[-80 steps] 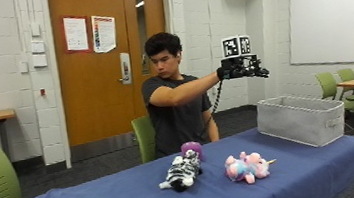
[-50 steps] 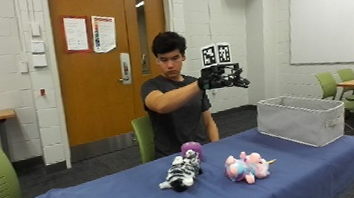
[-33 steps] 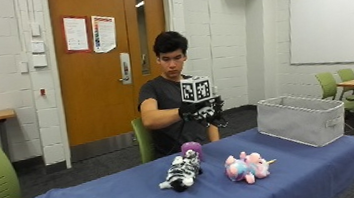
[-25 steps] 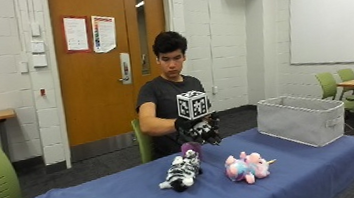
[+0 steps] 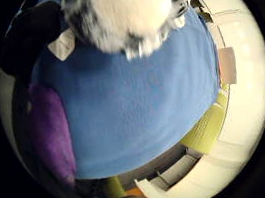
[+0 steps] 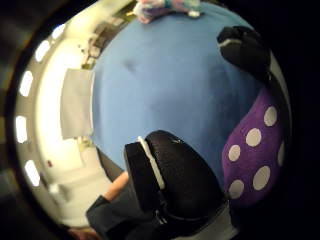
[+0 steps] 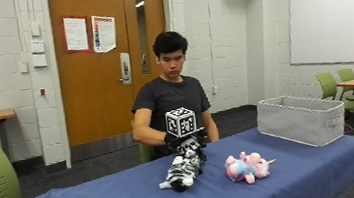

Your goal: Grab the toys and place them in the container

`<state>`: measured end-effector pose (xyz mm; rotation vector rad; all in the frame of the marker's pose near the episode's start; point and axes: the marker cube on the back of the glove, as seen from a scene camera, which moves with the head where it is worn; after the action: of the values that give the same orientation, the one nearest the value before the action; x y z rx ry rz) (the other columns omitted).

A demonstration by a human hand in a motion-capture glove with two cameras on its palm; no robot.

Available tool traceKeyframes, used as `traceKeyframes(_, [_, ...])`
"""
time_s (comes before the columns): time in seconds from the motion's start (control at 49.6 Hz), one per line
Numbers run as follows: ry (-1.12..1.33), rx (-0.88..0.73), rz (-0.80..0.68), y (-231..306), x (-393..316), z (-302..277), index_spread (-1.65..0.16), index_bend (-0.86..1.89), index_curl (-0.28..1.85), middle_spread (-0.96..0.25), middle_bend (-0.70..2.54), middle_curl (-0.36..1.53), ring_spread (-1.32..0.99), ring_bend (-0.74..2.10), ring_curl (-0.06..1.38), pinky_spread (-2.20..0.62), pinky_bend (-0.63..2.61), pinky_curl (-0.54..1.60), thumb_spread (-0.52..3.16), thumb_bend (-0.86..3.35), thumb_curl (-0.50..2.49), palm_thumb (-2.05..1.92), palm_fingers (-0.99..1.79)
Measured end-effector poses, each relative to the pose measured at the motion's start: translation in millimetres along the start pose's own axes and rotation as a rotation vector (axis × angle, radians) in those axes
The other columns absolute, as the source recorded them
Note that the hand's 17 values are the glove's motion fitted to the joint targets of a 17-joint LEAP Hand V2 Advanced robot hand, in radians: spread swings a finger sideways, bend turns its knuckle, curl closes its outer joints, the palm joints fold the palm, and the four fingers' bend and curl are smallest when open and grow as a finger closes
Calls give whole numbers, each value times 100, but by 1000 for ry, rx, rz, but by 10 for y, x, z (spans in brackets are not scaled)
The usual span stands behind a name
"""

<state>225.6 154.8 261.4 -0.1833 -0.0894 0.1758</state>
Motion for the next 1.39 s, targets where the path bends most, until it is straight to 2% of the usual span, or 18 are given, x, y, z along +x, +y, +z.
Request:
traceKeyframes(0.161, [-28, 78, -15, 75, 61, 28, -33, 55, 49, -17, 15, 32, -38, 17, 18, -14, 48, 33, 115, -5, 6, -8, 46])
traceKeyframes(0.242, [-3, 116, -17, 94, 49, 31, -32, 80, 56, -18, 18, 31, -42, 21, 18, -18, 41, 30, 118, -4, 8, -5, 69])
traceKeyframes(0.302, [10, 150, -19, 99, 34, 2, -29, 87, 59, -20, 21, 32, -45, 30, 19, -20, 33, 28, 120, -3, 10, -3, 84])
traceKeyframes(0.383, [17, 195, -14, 82, 35, -79, -25, 90, 63, -22, 28, 35, -47, 43, 24, -22, 27, 27, 117, -3, 12, -2, 101])
traceKeyframes(0.484, [26, 207, -21, -14, 45, -231, -22, 84, 67, -26, 41, 40, -45, 61, 31, -27, 39, 31, 109, -3, 16, -1, 129])
traceKeyframes(0.585, [15, 184, -37, -78, 4, -285, -21, 77, 69, -28, 58, 46, -43, 82, 39, -37, 46, 34, 106, -1, 19, 1, 144])
traceKeyframes(0.786, [-93, 107, -66, -271, -202, -461, -20, 70, 73, -28, 99, 60, -38, 109, 48, -45, 62, 40, 120, 11, 27, 28, 148])
traceKeyframes(0.988, [-74, 120, -116, -545, -757, -995, -21, 73, 81, -27, 113, 65, -34, 126, 53, -46, 78, 45, 132, 22, 37, 47, 135])
traceKeyframes(1.169, [-49, 193, -208, -852, -1590, -1731, -20, 73, 89, -25, 120, 67, -32, 133, 54, -45, 85, 47, 139, 25, 43, 52, 129])
traceKeyframes(1.391, [-33, 246, -343, -975, -2758, -2323, -20, 72, 97, -24, 124, 68, -31, 138, 54, -45, 89, 47, 142, 25, 49, 53, 125])
